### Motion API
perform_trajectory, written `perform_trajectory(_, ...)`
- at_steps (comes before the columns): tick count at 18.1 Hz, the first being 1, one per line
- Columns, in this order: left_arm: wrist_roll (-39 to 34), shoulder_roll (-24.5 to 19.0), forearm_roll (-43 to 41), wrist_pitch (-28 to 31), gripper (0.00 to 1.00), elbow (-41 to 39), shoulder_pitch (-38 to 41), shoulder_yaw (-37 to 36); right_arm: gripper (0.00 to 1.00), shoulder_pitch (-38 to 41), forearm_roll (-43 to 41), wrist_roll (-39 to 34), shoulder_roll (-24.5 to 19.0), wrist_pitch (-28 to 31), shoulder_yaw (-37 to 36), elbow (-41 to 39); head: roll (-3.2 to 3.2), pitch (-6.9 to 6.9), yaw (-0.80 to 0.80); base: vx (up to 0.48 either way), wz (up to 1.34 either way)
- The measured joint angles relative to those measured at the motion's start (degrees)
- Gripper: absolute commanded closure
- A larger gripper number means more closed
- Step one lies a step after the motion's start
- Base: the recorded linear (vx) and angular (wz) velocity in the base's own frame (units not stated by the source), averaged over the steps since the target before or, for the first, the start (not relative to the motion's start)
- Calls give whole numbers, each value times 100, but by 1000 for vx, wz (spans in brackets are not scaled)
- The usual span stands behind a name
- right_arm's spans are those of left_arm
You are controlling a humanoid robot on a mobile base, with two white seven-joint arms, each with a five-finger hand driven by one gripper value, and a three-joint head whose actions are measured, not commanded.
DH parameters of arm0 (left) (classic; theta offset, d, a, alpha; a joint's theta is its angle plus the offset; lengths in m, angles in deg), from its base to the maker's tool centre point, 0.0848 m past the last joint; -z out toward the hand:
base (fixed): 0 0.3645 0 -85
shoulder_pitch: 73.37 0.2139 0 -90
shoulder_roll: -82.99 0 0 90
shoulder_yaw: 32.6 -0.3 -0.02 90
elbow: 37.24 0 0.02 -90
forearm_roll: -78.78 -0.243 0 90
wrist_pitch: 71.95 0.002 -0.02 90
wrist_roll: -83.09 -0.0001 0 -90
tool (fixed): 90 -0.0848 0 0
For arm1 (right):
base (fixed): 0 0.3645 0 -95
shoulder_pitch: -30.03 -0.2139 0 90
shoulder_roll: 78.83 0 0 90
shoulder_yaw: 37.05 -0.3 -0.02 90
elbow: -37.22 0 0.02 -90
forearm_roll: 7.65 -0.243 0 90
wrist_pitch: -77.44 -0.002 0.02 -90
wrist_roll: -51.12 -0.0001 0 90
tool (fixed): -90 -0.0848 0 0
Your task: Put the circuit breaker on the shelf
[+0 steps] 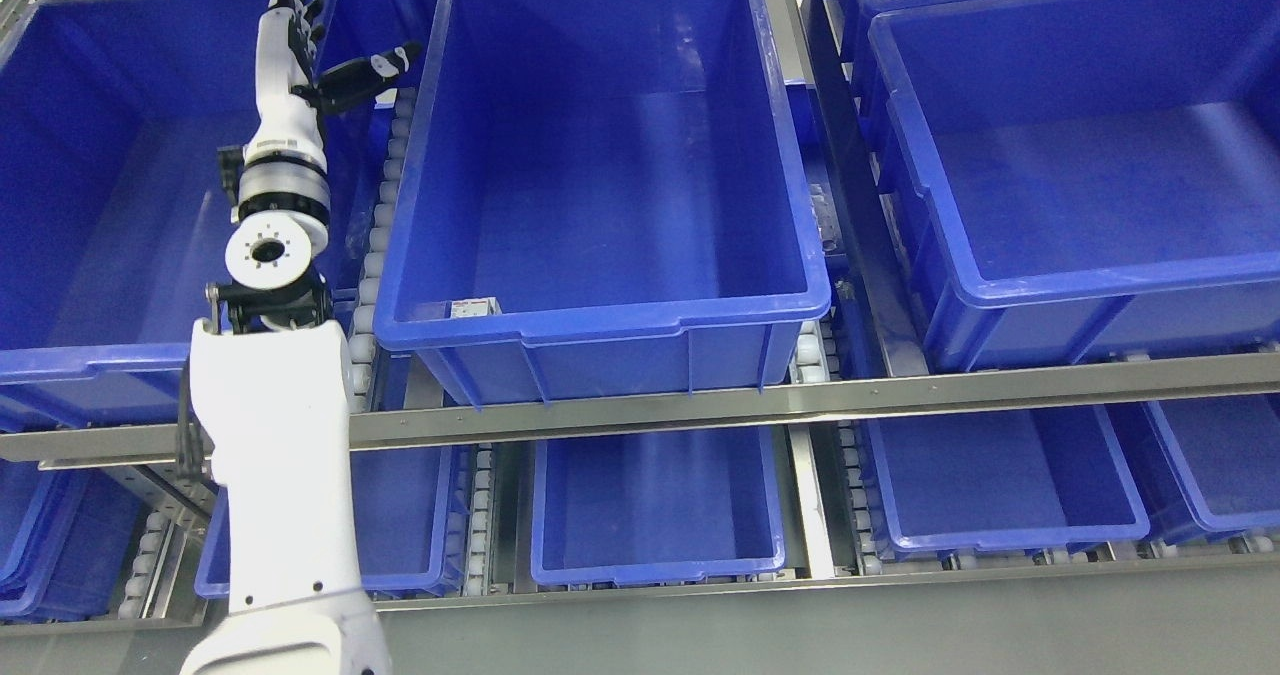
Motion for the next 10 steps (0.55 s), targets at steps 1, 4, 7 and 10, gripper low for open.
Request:
perform_trajectory(1,0,5,8,35,0,-188,135,-25,0,0,0,0,0,0,0,0,0,0,0,0,0)
perform_trajectory(4,0,16,25,137,0,-634,424,-88,0,0,0,0,0,0,0,0,0,0,0,0,0)
perform_trajectory(7,4,23,38,308,0,-997,607,-142,0,0,-1,0,0,0,0,0,0,0,0,0,0)
perform_trajectory(10,17,30,72,417,0,-1250,706,-180,0,0,-1,0,0,0,0,0,0,0,0,0,0)
